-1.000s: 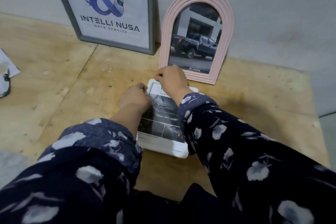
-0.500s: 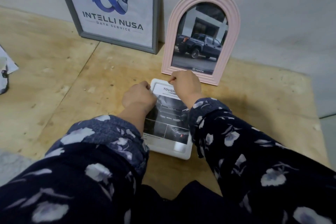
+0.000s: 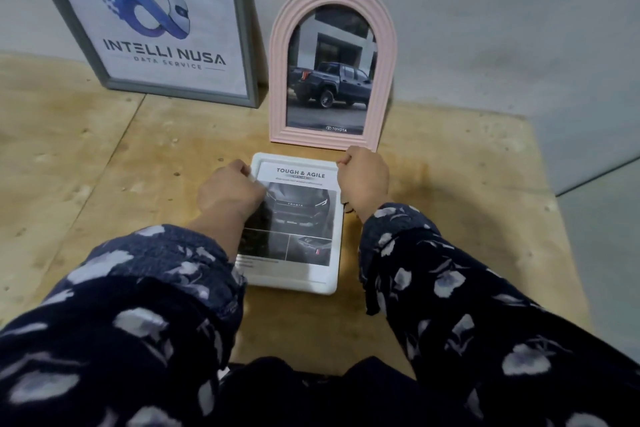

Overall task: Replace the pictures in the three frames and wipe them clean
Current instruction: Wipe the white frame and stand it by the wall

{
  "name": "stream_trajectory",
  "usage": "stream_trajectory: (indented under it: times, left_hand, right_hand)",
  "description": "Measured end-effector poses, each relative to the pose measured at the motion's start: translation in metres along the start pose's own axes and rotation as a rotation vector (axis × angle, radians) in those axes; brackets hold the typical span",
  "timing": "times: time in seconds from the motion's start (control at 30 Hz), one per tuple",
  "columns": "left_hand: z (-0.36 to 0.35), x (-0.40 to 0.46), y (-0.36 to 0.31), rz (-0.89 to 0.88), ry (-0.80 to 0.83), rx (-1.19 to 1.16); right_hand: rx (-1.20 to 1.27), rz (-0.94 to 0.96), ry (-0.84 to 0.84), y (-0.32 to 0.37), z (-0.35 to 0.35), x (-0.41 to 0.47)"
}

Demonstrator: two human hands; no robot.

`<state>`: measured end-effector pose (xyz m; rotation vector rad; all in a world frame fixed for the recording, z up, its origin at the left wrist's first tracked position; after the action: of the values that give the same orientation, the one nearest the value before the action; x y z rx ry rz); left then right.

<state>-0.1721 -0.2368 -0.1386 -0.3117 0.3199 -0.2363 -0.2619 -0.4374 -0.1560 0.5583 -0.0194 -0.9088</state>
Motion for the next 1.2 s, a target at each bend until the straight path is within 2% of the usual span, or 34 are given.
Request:
stream_trajectory:
  times: [0.17,0.3,0.4,0.47,0.63,0.83,1.1,1.2]
  left_hand:
    - [-0.009,-0.003,0.004,-0.009,0.004,-0.034]
    - [-0.014,-0.010,0.003,-0.046,-0.006,-0.377]
    - [-0.008,-0.013,0.003,-0.035,0.011,-0.668]
    - [0.002,-0.012,0.009,-0.040,-0.009,-0.733]
    - [0.050,0.001,0.062,0.081,-0.264,-0.832]
    - [0.145,0.017,0.172,0.219,-0.552,-0.910]
    - [0.245,0.033,0.316,0.338,-0.800,-0.897]
    - [0.271,0.040,0.369,0.355,-0.853,-0.887]
  right_hand:
    - [0.260,-0.220,-0.054,-0.021,-0.009,-0.023]
    - [0.528,-0.327,-0.122,-0.033,-0.006,-0.040]
    - [0.690,-0.392,-0.077,-0.028,-0.008,-0.044]
    - [0.731,-0.384,-0.040,-0.014,-0.010,-0.046]
    - [0.759,-0.204,0.093,0.067,-0.014,-0.055]
    - [0.689,0.040,0.208,0.205,-0.054,-0.087]
    - [0.647,0.286,0.389,0.329,-0.133,-0.143]
    - [0.484,0.404,0.427,0.366,-0.165,-0.155]
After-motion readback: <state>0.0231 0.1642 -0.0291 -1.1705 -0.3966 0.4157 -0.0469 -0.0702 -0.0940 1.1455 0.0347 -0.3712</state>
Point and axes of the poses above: each hand's wrist, its own x-axis towards the middle knuckle, its own z-axis out of the back of the hand, y = z × x, the point moved 4 cm from there along x, towards the middle knuckle, and after that the axes turned 5 degrees about -z, right-handed, at the moved point
